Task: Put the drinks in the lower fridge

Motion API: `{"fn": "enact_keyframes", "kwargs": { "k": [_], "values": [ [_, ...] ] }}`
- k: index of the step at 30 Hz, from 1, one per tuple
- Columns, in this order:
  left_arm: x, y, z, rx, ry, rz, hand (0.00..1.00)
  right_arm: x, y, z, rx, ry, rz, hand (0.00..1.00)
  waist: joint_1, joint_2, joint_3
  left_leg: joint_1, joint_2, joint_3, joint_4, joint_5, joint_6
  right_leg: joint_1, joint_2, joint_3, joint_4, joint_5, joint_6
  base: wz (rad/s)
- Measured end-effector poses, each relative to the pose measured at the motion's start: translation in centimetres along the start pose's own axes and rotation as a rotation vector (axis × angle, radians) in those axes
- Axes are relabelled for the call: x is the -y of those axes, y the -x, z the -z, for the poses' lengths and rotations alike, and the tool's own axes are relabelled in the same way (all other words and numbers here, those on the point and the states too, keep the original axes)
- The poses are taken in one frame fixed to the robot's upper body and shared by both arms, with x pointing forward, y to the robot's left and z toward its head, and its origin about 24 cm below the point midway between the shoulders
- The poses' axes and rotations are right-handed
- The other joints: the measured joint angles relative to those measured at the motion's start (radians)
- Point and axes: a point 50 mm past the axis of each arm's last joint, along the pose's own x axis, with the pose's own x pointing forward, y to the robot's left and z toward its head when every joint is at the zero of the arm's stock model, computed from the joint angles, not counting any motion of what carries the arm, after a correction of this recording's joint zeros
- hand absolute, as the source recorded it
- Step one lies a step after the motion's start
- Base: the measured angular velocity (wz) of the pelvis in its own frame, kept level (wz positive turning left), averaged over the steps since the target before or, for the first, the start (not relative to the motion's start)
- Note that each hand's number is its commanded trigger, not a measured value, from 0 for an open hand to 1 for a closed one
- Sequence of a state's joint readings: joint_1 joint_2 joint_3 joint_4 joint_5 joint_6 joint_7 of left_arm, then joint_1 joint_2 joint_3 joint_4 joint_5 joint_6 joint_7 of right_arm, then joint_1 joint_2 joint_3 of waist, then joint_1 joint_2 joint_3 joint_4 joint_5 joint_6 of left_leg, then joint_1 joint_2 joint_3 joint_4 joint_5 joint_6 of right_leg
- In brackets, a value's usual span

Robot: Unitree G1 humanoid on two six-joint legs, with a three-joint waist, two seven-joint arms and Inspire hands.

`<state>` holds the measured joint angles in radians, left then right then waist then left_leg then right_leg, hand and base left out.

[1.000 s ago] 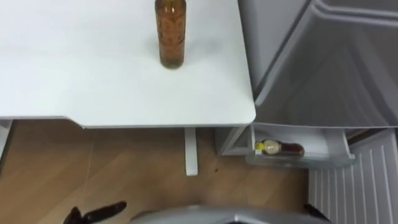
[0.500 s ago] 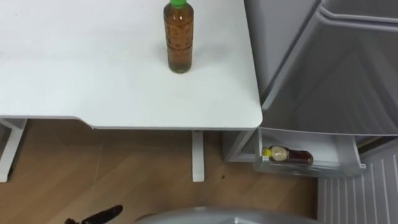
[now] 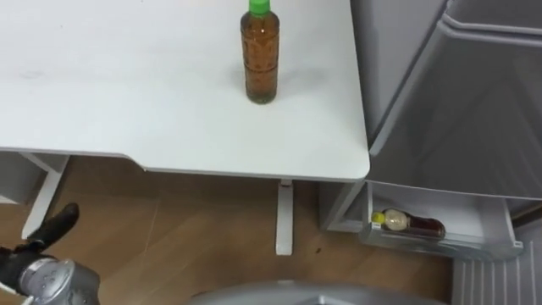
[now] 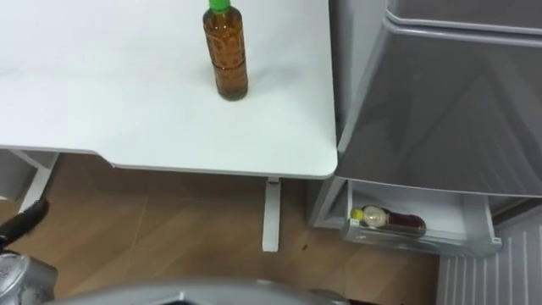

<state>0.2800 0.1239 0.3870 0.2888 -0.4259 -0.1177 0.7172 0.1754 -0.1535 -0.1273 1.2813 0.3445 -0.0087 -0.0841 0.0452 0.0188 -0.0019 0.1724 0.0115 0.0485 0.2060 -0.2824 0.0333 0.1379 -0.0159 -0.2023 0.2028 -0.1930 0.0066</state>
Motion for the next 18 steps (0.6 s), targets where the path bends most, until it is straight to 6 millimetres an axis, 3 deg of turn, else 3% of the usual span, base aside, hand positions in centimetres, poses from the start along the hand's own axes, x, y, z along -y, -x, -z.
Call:
{"fn": "enact_keyframes", "kwargs": {
  "k": [5,7,12,13,16,18],
  "values": [
    [2.0,1.6,-6.7,0.351,0.069,0.054,0.0,-0.1,0.0,-0.1,0.024,0.038,-0.002,0.0,-0.005,-0.001,0.0019,0.007,-0.002,-0.016,0.0,0.001,0.002,0.014,-0.007,-0.022,-0.004,0.0,0.001,0.08],
    [2.4,2.3,-8.0,0.431,0.08,0.084,0.0,0.0,0.0,-0.1,0.029,0.04,0.0,0.0,-0.015,-0.006,0.0075,0.015,-0.005,-0.022,-0.005,0.002,0.004,0.021,-0.01,-0.021,-0.007,-0.004,0.007,0.1],
    [4.0,4.0,-10.6,0.533,0.158,0.186,0.0,-0.2,0.1,0.3,0.016,0.057,-0.012,0.0,-0.017,-0.003,0.0093,0.007,-0.006,-0.023,-0.01,0.002,0.004,0.022,-0.007,-0.022,-0.018,-0.004,0.007,0.0],
    [4.3,4.5,-11.1,0.552,0.175,0.216,0.0,-0.2,0.1,0.3,0.015,0.057,-0.017,0.0,-0.022,0.005,0.0064,0.007,-0.007,-0.023,-0.009,0.002,0.004,0.023,-0.006,-0.022,-0.018,-0.004,0.007,0.0],
    [4.9,5.9,-12.3,0.595,0.222,0.308,0.0,-0.5,0.1,0.2,0.02,0.06,-0.027,0.0,-0.04,-0.004,0.0157,0.005,-0.009,-0.024,-0.008,0.002,0.003,0.022,-0.005,-0.02,-0.019,-0.004,0.007,0.01],
    [5.4,6.5,-12.9,0.618,0.232,0.372,0.0,-0.6,0.1,0.2,0.02,0.061,-0.036,0.0,-0.043,-0.004,0.0156,0.005,-0.008,-0.024,-0.005,0.002,0.003,0.02,-0.005,-0.019,-0.02,-0.004,0.007,0.0]
  ]
}}
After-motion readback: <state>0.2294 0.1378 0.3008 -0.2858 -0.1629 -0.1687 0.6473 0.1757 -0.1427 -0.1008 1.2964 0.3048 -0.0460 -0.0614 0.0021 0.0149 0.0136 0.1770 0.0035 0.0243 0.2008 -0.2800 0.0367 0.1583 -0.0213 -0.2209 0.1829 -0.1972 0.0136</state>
